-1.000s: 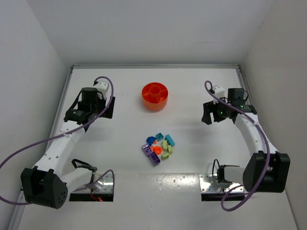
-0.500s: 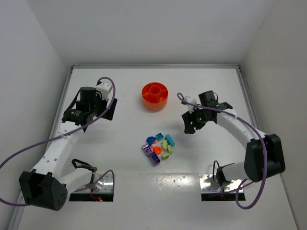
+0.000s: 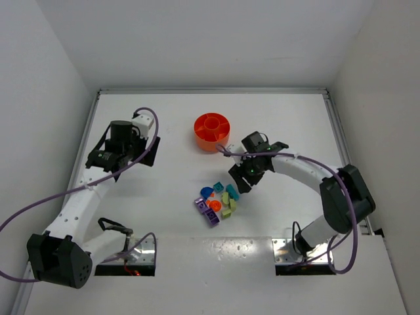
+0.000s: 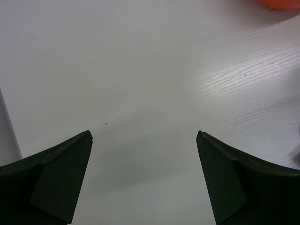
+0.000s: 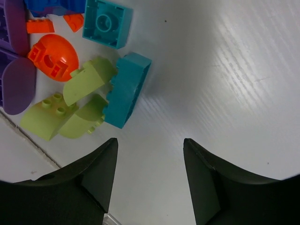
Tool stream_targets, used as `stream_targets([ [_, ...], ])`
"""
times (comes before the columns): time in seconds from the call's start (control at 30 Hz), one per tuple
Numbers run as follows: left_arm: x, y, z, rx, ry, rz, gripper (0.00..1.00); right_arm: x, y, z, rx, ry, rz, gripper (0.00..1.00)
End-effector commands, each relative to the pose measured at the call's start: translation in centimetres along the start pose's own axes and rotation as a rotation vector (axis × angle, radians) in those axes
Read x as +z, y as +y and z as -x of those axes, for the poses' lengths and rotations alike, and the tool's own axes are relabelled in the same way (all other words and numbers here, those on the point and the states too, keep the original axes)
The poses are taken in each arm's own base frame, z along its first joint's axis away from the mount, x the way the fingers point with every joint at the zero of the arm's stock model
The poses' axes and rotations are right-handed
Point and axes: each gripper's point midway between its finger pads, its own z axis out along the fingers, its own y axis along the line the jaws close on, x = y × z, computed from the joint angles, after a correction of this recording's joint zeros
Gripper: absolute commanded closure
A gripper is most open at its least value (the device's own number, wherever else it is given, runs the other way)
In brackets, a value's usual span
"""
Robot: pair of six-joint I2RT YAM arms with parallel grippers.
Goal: Sort the legos into containers by color
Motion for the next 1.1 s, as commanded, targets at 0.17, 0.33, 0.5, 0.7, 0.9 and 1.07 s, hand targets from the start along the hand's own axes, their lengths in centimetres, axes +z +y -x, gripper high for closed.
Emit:
stream_targets([
  [0.17, -0.2, 0.3, -0.1, 0.011, -0.004, 0.025, 0.00, 1.1, 1.0, 2.0, 0.010, -0.006, -0.008, 0.43],
  [0.33, -0.2, 0.5, -0.1, 0.011, -0.003, 0.035, 0.00, 1.6, 1.8, 1.1, 0.044, -0.035, -0.015, 0.44],
  [0.5, -0.2, 0.5, -0.1, 0.011, -0.003, 0.035, 0.00, 1.6, 2.0, -0.2, 0.074, -0.060, -0.029, 0.44],
  [0.7, -0.1, 0.5, -0.5, 0.002, 0.008, 0.042, 0.00, 2.0, 2.4, 0.1, 0.078, -0.084, -0.017, 0.44],
  [0.9, -0.1, 0.7, -0.5, 0.002, 0.010, 0.052, 0.00, 2.5, 3.4, -0.2, 0.071, -0.072, 0.016, 0.44],
  [1.07, -0.1, 0.7, -0.5, 0.002, 0.010, 0.052, 0.00, 3.0, 3.6, -0.2, 0.059, -0.048, 0.016, 0.41],
])
